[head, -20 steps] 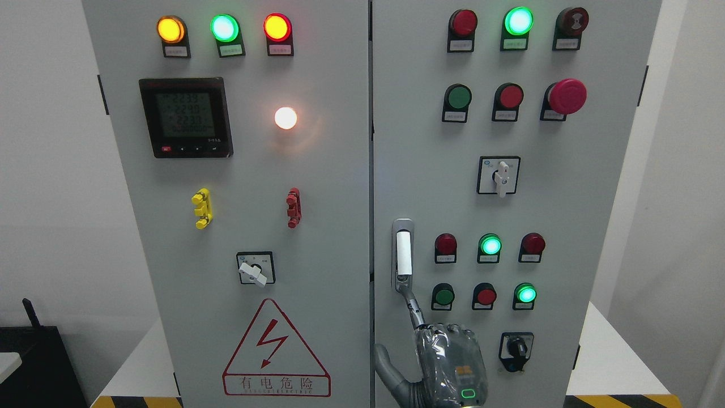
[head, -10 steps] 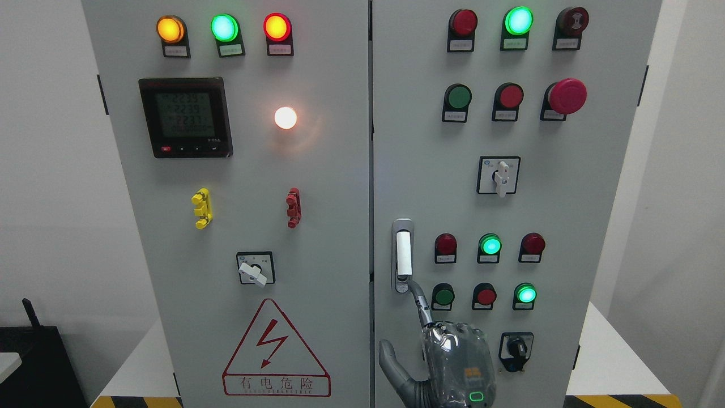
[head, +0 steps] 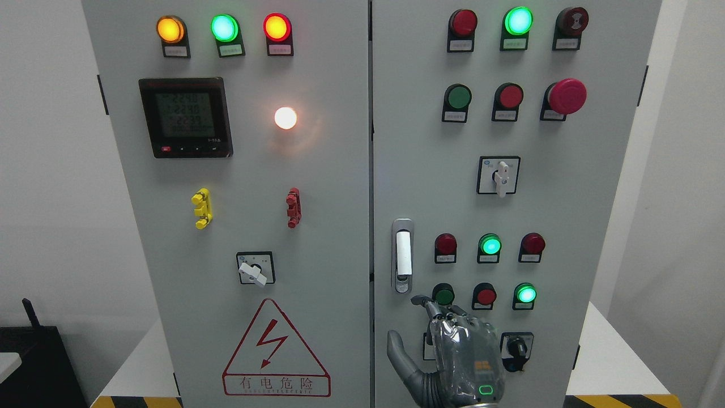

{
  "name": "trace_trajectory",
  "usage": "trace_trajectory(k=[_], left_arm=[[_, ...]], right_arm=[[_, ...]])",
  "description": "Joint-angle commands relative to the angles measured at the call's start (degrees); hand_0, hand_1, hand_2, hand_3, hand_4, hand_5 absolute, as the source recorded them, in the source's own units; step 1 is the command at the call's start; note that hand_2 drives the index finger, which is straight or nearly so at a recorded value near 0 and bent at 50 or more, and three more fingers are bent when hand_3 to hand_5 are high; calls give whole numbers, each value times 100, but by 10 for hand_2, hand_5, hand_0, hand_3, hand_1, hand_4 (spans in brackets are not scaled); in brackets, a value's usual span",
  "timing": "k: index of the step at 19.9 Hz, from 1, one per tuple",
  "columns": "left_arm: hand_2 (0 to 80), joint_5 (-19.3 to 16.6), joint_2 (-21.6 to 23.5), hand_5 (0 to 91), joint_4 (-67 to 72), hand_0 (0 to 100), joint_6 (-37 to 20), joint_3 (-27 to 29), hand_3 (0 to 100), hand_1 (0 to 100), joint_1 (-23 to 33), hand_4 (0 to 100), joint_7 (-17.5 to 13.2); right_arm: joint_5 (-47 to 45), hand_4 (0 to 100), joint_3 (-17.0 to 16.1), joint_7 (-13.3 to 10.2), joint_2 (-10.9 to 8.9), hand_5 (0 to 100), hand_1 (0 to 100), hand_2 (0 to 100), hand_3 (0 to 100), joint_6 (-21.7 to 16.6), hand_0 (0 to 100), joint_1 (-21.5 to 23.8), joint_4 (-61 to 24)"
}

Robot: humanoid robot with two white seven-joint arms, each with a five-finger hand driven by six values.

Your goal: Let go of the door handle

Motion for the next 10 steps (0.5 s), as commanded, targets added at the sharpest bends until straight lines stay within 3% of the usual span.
trace_trajectory(k=[1,4,10], left_arm=[[0,0,0,0,97,120,5,62,0,389,0,0,5],[0,0,0,0,97,120,-4,62,0,389,0,0,5],[0,0,0,0,97,120,-4,62,0,389,0,0,5]], right_arm=[[2,874,-113,121,44,865,7,957,1000,56,339,-230,-110],[28,896,-69,358,44,896,0,976,1000,311,332,-354,-110],[116,928,-52,402,44,912,0,984,1000,338,324,-521,-84]])
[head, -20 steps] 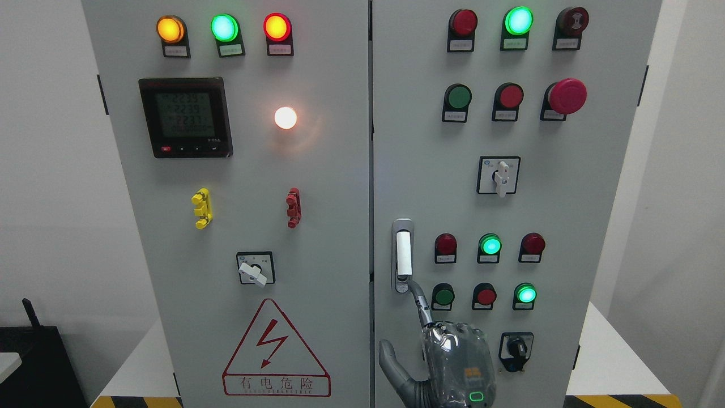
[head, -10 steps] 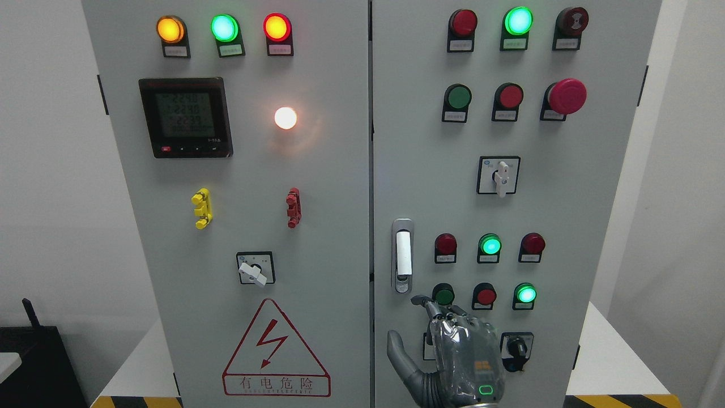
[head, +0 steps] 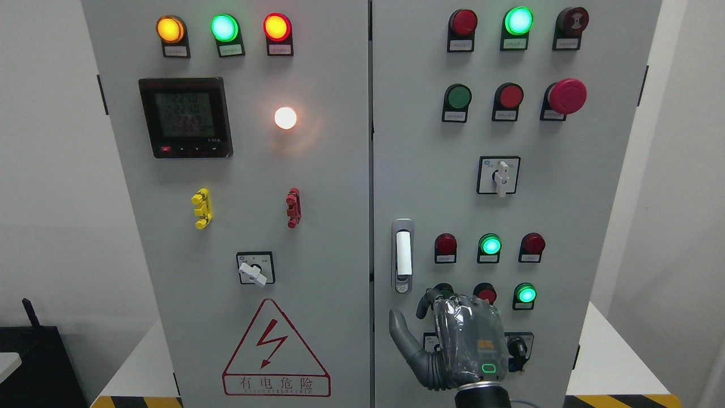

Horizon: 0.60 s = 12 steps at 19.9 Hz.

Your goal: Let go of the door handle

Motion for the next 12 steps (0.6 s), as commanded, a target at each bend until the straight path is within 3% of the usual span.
trace_trajectory(k=[1,4,12], left_arm=[[0,0,0,0,97,120,4,62,0,389,0,0,5],[0,0,0,0,97,120,5,62,0,389,0,0,5],[0,0,0,0,97,120,5,62,0,389,0,0,5]], right_arm=[[105,950,-11,43,17,914,0,988,1000,29,323,-173,-15],[219,970,-11,192,17,920,0,992,1000,38,323,-225,-7],[395,980,-11,315,26,928,0,995,1000,117,332,-348,64]])
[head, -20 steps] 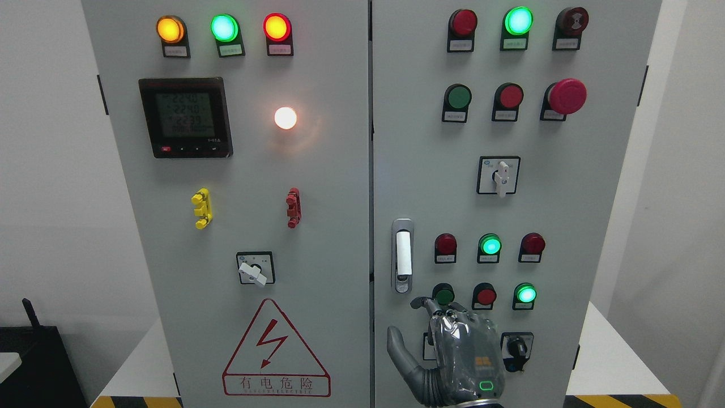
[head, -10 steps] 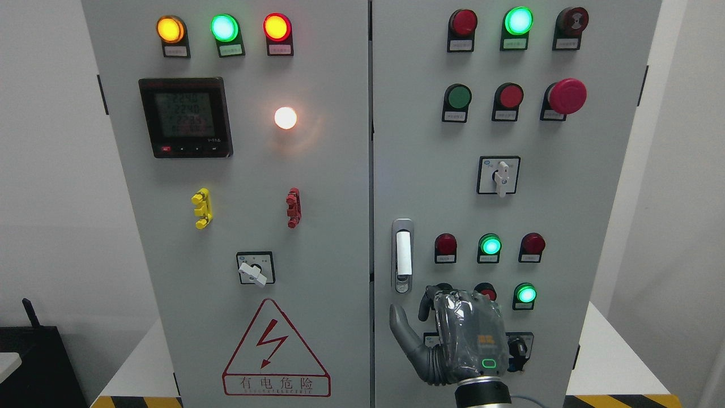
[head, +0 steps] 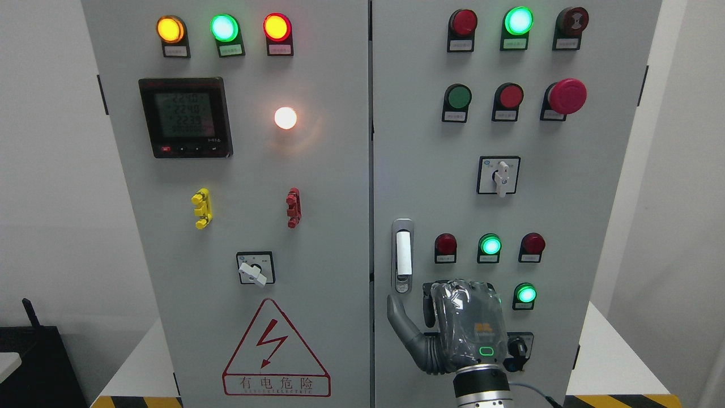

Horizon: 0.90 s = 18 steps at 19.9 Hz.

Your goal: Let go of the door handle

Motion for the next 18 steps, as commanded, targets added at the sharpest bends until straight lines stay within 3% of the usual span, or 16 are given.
trace_trajectory(k=[1,18], left_arm=[[0,0,0,0,97,120,5,62,0,389,0,0,5],[0,0,0,0,97,120,-4,62,0,389,0,0,5]], right_arm=[[96,980,3,66,11,928,0,996,1000,153,332,-169,62],[87,982,-6,163,2,930,0,998,1000,207,350,-442,255]])
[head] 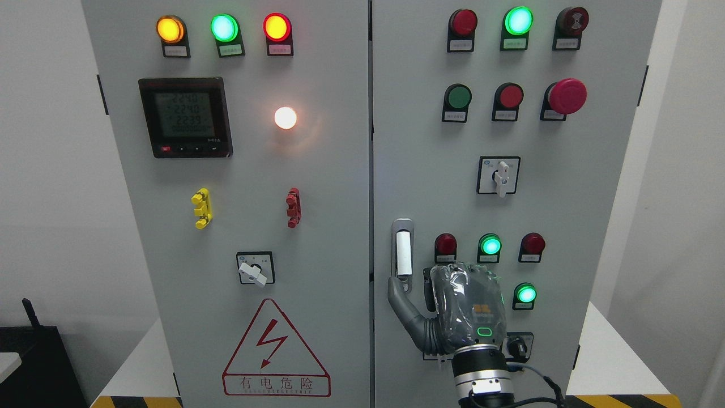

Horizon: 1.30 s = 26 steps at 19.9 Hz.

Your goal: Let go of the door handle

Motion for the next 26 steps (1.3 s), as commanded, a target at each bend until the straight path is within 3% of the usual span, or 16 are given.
trace_trajectory(k=[1,26], left_arm=[[0,0,0,0,97,120,4,62,0,389,0,0,5],[0,0,0,0,97,120,5,62,0,389,0,0,5]], right_arm=[[2,982,-5,1,0,930,0,998,1000,-1,350,-85,113],[28,984,-40,9,9,931,55,1000,1000,17,389,-155,219]])
